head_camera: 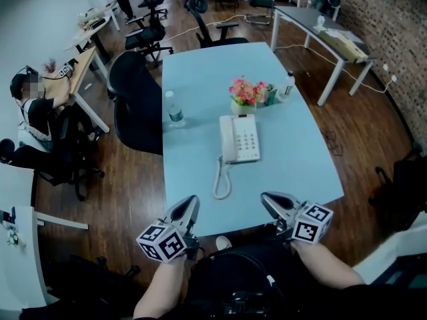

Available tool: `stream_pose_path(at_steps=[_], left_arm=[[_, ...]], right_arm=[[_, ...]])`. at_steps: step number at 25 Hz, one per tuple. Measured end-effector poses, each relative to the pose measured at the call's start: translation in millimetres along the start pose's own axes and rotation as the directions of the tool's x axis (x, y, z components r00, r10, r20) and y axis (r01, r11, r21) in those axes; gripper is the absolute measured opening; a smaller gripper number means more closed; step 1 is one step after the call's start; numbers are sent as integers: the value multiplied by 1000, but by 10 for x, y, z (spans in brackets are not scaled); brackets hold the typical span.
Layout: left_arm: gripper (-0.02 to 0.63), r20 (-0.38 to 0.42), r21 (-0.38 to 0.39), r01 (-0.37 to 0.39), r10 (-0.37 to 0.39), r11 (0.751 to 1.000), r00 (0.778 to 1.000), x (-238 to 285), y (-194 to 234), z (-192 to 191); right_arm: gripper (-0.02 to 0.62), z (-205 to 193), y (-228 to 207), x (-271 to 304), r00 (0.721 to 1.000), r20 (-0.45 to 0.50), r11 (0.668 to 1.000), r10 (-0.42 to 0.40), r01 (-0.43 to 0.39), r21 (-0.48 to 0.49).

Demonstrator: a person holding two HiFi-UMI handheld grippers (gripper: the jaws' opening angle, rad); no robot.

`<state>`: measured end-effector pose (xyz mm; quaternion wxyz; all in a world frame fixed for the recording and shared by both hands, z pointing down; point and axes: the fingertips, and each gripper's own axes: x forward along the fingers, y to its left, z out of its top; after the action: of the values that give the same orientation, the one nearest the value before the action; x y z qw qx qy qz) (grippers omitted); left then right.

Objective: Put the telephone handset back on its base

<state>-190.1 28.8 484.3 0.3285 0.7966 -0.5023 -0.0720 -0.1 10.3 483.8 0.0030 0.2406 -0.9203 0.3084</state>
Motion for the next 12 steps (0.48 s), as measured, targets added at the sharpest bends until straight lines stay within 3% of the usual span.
stream_pose_path(at_steps=[12], left_arm=[[0, -14, 16, 10, -10, 1000, 1000, 32, -2, 43]], right_arm=[[12, 2, 72, 2, 1000, -1, 1000, 0, 0, -9]])
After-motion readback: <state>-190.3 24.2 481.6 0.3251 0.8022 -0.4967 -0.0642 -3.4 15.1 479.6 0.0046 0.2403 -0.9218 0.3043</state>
